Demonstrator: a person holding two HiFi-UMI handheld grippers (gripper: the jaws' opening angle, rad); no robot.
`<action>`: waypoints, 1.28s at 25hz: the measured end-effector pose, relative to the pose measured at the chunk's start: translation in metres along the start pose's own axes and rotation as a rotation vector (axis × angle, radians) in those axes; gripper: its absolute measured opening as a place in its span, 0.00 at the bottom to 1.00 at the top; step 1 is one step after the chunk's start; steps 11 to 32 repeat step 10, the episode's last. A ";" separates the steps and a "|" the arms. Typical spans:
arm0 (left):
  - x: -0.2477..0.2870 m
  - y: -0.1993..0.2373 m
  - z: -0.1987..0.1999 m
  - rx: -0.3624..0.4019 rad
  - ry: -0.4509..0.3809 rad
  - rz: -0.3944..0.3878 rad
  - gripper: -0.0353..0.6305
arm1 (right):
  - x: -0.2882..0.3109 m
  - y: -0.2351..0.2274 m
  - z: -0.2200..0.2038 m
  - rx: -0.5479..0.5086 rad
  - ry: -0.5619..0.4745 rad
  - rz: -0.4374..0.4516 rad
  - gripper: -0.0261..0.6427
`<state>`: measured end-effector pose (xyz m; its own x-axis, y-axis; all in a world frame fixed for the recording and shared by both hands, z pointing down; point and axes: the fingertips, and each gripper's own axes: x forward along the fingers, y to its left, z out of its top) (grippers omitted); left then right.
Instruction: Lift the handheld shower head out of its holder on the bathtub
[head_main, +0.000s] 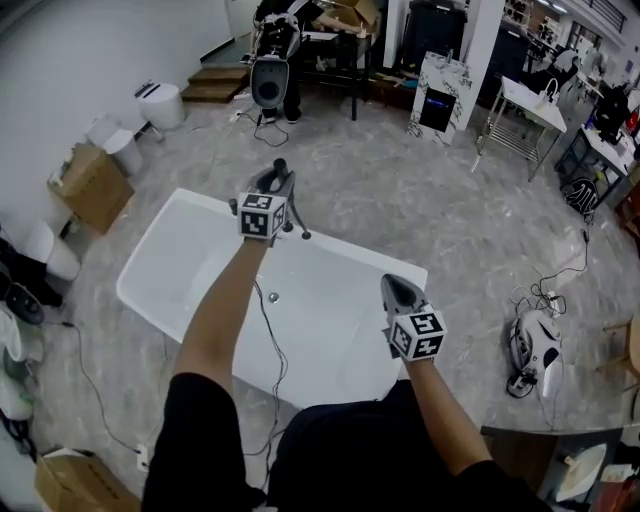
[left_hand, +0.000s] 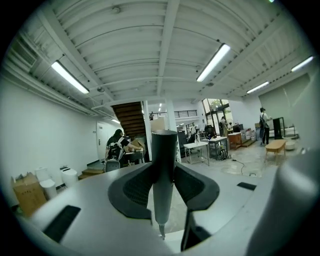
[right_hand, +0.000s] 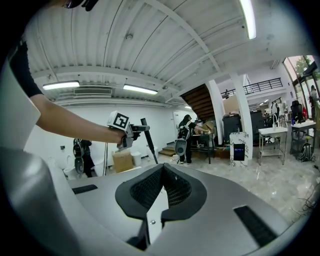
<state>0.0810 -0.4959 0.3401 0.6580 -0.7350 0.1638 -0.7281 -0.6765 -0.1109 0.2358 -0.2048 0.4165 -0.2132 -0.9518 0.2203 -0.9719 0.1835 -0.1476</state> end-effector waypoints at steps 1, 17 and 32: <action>0.000 -0.001 0.000 0.017 0.003 -0.007 0.24 | -0.002 0.001 0.000 -0.004 -0.001 0.000 0.04; 0.002 0.010 -0.001 0.025 0.020 -0.006 0.24 | -0.005 -0.003 -0.006 0.004 0.013 -0.014 0.04; 0.002 0.010 -0.001 0.025 0.020 -0.006 0.24 | -0.005 -0.003 -0.006 0.004 0.013 -0.014 0.04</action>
